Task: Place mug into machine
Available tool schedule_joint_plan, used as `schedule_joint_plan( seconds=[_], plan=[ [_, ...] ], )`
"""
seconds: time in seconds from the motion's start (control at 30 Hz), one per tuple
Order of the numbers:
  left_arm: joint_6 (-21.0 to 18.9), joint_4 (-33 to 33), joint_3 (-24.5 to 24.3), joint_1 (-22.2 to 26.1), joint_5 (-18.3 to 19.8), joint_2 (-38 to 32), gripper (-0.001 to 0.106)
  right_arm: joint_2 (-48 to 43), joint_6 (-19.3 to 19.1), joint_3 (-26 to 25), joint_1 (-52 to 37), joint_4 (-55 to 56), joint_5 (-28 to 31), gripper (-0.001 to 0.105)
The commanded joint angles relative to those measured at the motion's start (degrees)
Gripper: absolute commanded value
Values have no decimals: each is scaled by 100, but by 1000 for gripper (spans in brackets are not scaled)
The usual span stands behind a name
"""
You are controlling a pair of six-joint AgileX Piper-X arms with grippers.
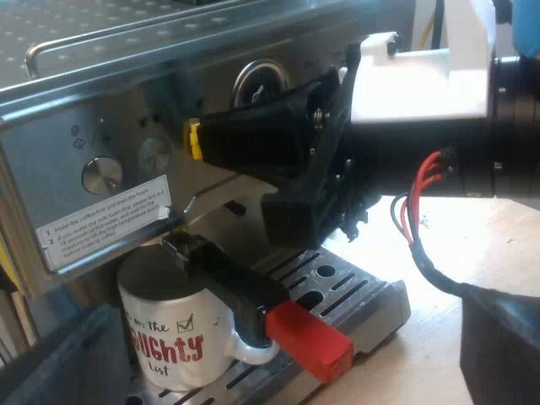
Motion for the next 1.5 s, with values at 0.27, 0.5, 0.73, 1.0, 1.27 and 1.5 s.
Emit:
schedule_joint_plan(
  seconds=[0.27, 0.5, 0.73, 1.0, 1.27, 1.5],
  plan=[
    [-11, -60, -52, -17, 37, 7, 81, 160, -567, -20, -390, -504, 469, 0],
    [-11, -60, -52, -17, 37, 7, 81, 160, -979, -20, -406, -1006, 482, 0],
    [-11, -60, -52, -17, 37, 7, 81, 160, -1165, -20, -357, -907, 515, 0],
    [-11, -60, -52, -17, 37, 7, 81, 160, -821, -20, 121, -123, 525, 32],
    [-11, -60, 27, -17, 37, 7, 81, 25, -803, -20, 706, 366, 901, 68],
    [-11, -55, -68, -17, 37, 7, 81, -405, -803, -20, 959, 1107, 1026, 67]
  ],
)
